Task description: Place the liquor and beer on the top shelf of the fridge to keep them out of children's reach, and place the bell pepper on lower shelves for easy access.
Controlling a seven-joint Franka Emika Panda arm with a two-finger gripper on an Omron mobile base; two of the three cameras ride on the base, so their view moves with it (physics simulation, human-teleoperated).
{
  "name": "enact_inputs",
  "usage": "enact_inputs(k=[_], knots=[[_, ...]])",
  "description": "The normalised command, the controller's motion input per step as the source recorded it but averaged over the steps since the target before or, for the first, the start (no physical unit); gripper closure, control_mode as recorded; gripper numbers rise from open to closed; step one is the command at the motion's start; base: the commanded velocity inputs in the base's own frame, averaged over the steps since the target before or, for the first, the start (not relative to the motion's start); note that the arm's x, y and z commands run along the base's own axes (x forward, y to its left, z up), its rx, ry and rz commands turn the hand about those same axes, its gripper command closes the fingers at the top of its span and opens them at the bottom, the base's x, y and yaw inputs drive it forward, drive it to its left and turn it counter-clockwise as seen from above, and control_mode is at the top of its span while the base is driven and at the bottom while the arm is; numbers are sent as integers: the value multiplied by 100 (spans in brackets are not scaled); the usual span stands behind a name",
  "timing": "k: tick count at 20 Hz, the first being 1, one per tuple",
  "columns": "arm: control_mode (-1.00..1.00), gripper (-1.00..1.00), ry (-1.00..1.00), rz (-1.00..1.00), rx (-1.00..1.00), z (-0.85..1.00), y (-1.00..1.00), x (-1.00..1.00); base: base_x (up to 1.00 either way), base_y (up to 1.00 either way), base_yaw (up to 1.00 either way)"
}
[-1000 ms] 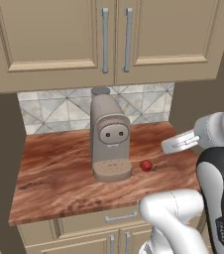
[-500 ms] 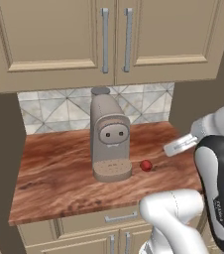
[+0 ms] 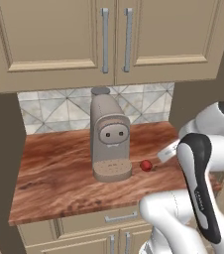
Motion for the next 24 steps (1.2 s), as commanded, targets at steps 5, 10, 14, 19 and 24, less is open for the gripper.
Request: enact_inputs(k=[5, 10, 14, 19, 24], knots=[[-100, -100, 1, 0, 0, -40, 0, 17, 0, 0, 0], [-100, -100, 1, 0, 0, -42, 3, 10, 0, 0, 0], [-100, -100, 5, 0, 0, -42, 0, 18, 0, 0, 0], [-100, -100, 0, 0, 0, -42, -1, 17, 0, 0, 0], [-100, -100, 0, -5, 0, -41, -9, 22, 0, 0, 0]])
